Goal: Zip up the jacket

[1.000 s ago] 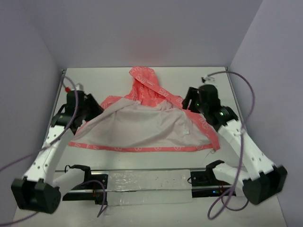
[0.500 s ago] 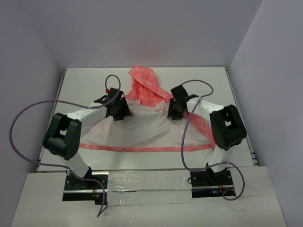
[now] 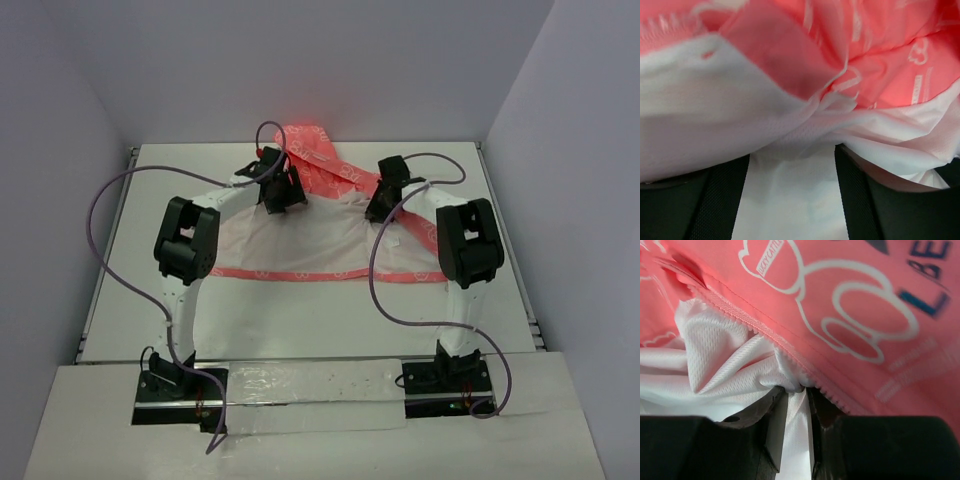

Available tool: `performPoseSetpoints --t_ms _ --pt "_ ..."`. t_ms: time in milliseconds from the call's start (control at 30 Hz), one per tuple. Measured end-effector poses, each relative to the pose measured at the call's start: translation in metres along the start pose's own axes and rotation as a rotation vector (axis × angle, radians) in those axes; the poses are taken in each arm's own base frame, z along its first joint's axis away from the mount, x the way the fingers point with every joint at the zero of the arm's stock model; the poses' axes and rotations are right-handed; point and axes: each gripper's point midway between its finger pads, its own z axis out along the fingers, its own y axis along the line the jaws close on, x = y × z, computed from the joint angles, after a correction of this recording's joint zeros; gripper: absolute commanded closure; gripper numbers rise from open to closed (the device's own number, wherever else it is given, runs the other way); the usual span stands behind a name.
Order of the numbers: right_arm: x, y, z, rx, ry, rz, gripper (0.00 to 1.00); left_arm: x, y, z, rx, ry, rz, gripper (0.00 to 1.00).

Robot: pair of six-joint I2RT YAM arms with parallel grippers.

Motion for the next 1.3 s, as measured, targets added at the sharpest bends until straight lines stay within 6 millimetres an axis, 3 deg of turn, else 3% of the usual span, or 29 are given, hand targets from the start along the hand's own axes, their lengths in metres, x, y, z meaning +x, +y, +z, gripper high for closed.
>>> performPoseSetpoints --t_ms 100,167,267,367,433,500,567,633,733,800,1000,1133,1300 --pt "-0.016 -0.004 -0.008 0.004 -0.036 -0.012 0.52 -0.014 -0.009 -0.006 0.005 -0.014 0.032 0.19" --pt "-0.021 -0.001 -0.021 -0.006 -0.055 -0.042 0.46 -0.023 -0.009 -0.023 -0.014 -0.038 0.054 0.19" --pt "-0.029 0.013 -0.060 -0.070 -0.113 -0.091 0.41 -0.037 -0.004 -0.069 -0.032 -0.107 0.065 0.19" --pt "-0.032 0.027 -0.118 -0.170 -0.219 -0.117 0.40 -0.053 0.014 -0.133 -0.021 -0.189 0.027 0.19" --pt "-0.031 0.035 -0.148 -0.235 -0.282 -0.127 0.38 -0.074 0.041 -0.173 -0.006 -0.273 -0.047 0.18" --pt "-0.024 0.040 -0.164 -0.278 -0.310 -0.136 0.35 -0.086 0.086 -0.204 -0.041 -0.338 -0.148 0.16" --pt "-0.010 0.038 -0.165 -0.295 -0.306 -0.138 0.33 -0.091 0.132 -0.226 -0.080 -0.393 -0.271 0.11" --pt "0.012 0.026 -0.153 -0.279 -0.259 -0.129 0.33 -0.078 0.177 -0.237 -0.133 -0.415 -0.389 0.09" --pt "0.042 0.008 -0.136 -0.242 -0.172 -0.125 0.33 -0.051 0.218 -0.242 -0.196 -0.413 -0.496 0.09" --pt "0.047 0.003 -0.133 -0.224 -0.153 -0.127 0.33 -0.038 0.230 -0.237 -0.215 -0.390 -0.520 0.08" --pt "0.042 0.002 -0.134 -0.216 -0.178 -0.135 0.33 -0.023 0.237 -0.211 -0.210 -0.304 -0.502 0.12" --pt "0.040 0.004 -0.134 -0.221 -0.185 -0.134 0.34 -0.016 0.252 -0.191 -0.285 -0.273 -0.458 0.09" --pt "0.041 0.003 -0.132 -0.217 -0.182 -0.131 0.34 -0.010 0.252 -0.175 -0.353 -0.242 -0.345 0.07"
